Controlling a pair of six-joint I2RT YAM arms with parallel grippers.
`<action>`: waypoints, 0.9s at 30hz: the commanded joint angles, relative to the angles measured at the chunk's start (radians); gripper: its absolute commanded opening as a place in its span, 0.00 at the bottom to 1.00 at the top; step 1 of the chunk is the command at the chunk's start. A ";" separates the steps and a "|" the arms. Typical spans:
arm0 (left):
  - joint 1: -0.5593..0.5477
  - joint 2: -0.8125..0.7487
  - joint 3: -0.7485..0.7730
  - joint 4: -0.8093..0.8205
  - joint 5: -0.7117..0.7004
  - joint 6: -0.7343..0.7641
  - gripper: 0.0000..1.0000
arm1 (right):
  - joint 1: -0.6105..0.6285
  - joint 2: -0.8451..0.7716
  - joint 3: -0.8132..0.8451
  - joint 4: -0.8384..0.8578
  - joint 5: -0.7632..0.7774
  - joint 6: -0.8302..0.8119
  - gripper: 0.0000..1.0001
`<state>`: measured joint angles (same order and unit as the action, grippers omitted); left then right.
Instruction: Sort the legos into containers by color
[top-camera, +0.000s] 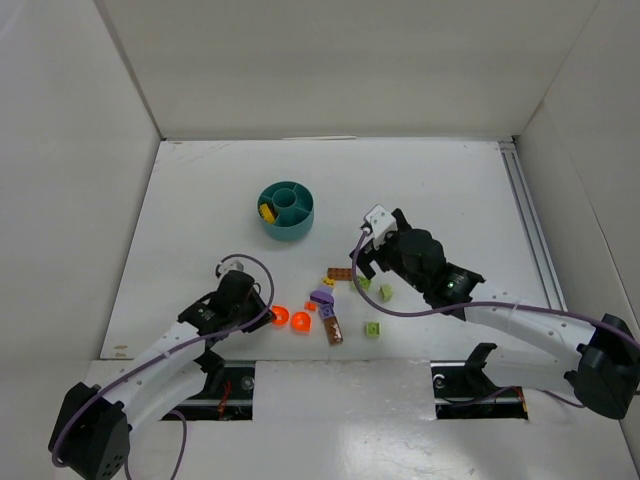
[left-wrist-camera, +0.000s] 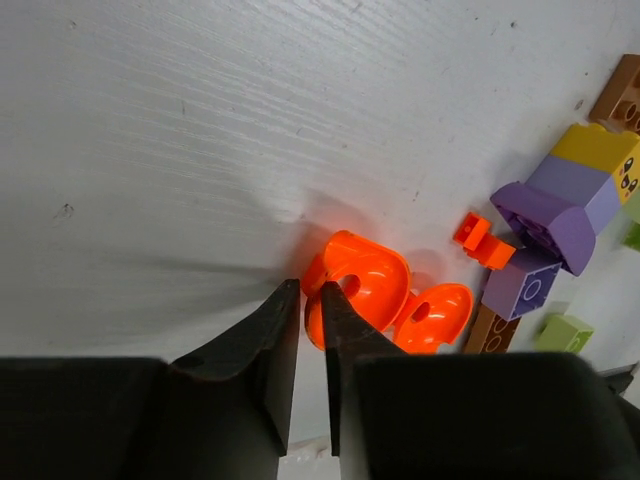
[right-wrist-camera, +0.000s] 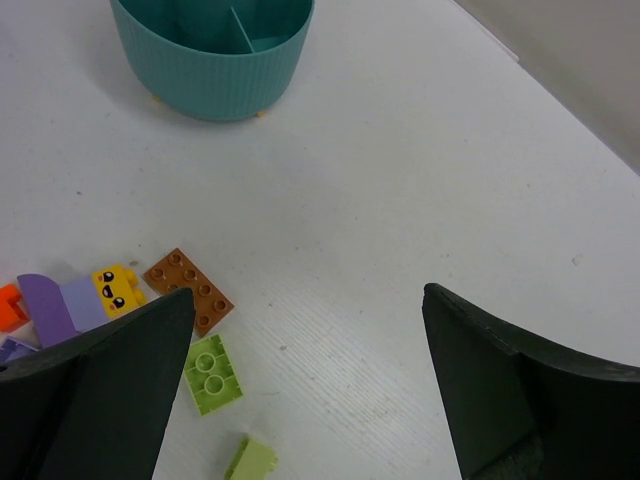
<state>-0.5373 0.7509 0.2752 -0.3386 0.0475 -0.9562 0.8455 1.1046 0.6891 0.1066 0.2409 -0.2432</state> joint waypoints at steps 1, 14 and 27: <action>-0.006 0.015 0.021 0.026 -0.017 0.017 0.11 | -0.009 -0.026 0.027 0.004 0.021 -0.005 1.00; -0.015 -0.004 0.174 0.024 -0.163 0.059 0.00 | -0.039 -0.086 -0.002 -0.015 0.021 -0.005 1.00; 0.063 0.463 0.741 0.041 -0.508 0.322 0.00 | -0.059 -0.212 -0.065 -0.068 0.140 0.004 1.00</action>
<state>-0.5129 1.1049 0.9092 -0.2993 -0.3630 -0.7544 0.8017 0.9249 0.6327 0.0402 0.3325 -0.2451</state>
